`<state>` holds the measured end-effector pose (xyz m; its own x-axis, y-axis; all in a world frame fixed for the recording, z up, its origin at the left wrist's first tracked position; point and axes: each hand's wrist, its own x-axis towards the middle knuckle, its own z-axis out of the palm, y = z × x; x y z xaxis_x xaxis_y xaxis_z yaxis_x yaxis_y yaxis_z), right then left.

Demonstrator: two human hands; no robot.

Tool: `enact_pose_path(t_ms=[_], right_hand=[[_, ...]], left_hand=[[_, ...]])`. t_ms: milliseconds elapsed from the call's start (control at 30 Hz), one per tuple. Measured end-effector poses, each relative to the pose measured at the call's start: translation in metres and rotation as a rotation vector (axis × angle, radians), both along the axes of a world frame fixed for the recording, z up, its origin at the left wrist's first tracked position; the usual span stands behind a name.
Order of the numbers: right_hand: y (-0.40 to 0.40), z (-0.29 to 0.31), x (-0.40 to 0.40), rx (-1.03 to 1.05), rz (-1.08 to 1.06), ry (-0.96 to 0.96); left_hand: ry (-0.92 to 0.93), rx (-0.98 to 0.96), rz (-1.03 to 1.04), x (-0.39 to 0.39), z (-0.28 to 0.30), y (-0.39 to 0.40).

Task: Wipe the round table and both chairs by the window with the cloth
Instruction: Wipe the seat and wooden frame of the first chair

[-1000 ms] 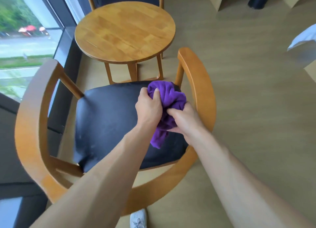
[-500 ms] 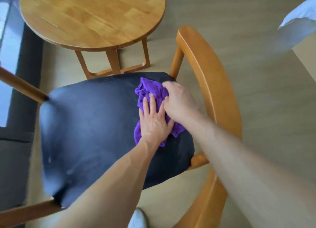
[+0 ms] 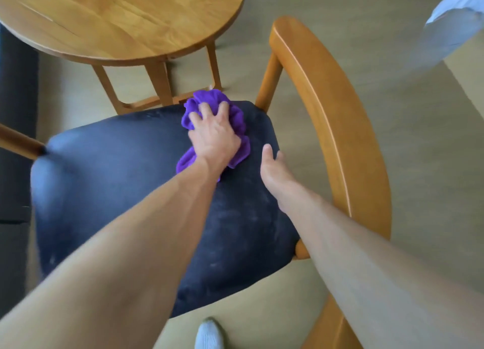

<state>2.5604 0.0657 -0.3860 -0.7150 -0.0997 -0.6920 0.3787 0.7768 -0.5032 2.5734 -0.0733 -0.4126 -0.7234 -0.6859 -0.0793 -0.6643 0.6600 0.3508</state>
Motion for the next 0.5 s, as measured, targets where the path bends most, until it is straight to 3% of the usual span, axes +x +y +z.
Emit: enact_pose_path(t_ms=[133,267,333,367,433,500], right_hand=[[0.004,0.004,-0.002,-0.123,-0.075,0.033],[0.004,0.015,0.011,0.018,-0.028,0.027],[0.004,0.023,0.022,0.057,0.044,0.060],[0.004,0.029,0.027,0.027,0.077,0.075],[0.005,0.049,0.037,-0.151,0.095,-0.007],[0.008,0.074,0.043,-0.341,0.140,-0.124]], left_hand=[[0.033,0.052,-0.316,0.022,-0.001,0.059],[0.007,0.177,-0.569,0.087,0.000,0.077],[0.002,0.428,-0.416,0.103,0.010,0.067],[0.071,0.686,-0.193,0.105,0.020,0.060],[0.325,1.197,0.269,0.108,0.048,0.048],[0.597,1.402,0.401,0.112,0.071,0.038]])
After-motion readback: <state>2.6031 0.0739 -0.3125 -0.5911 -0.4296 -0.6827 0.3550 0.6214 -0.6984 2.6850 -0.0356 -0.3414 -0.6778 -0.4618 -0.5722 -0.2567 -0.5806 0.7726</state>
